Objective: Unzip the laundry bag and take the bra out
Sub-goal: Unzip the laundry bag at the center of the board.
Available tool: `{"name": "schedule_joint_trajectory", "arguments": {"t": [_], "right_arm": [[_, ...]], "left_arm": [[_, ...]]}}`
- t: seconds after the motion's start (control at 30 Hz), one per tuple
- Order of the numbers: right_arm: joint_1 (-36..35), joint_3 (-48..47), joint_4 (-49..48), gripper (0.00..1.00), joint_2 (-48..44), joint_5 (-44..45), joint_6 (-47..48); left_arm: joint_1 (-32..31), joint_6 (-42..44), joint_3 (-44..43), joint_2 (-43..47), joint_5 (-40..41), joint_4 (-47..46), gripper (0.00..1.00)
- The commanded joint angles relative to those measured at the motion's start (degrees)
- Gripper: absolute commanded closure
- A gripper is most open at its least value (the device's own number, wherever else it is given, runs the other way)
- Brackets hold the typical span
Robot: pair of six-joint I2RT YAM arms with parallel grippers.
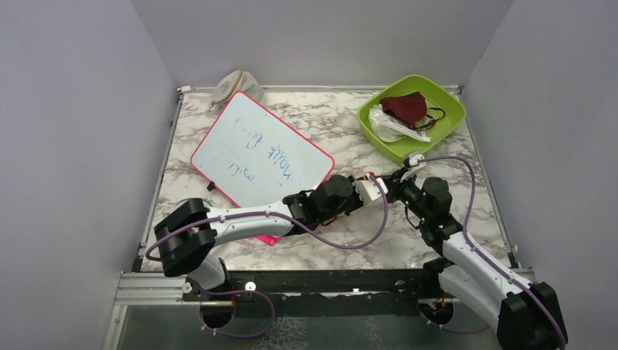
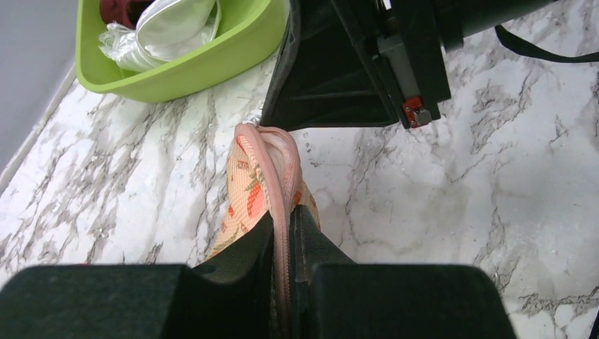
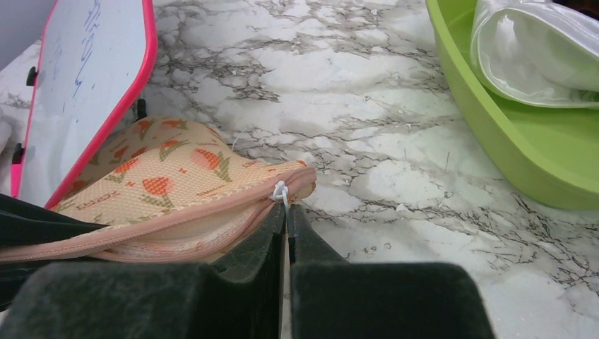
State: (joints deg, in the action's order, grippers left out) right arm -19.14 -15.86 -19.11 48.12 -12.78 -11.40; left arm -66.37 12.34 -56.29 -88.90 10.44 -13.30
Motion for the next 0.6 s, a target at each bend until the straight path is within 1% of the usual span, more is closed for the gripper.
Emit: {"name": "schedule_joint_trajectory", "arguments": {"t": [0.0, 0.13, 0.3, 0.5, 0.57], "right_arm": [[0.6, 0.5, -0.5, 0.99, 0.7, 3.3, 1.7], [2.0, 0.2, -0.7, 0.99, 1.7, 3.7, 1.3], [2.7, -0.8, -1.8, 0.99, 4.4, 1.4, 2.3], [2.7, -2.3, -3.6, 0.99, 8.1, -6.3, 5.0], [2.7, -2.9, -4.2, 0.99, 9.7, -6.2, 3.3]], "left_arm": [[-0.6, 2.8, 1.2, 4.9, -4.4, -5.9, 1.00], [-0.6, 3.9, 2.9, 7.6, -4.6, -6.6, 1.00], [-0.6, 4.9, 3.9, 10.6, -5.9, -7.1, 1.00], [-0.6, 3.5, 2.7, 10.6, -7.4, -8.0, 1.00], [-0.6, 2.5, 2.3, 9.9, -8.1, -8.4, 1.00]]}}
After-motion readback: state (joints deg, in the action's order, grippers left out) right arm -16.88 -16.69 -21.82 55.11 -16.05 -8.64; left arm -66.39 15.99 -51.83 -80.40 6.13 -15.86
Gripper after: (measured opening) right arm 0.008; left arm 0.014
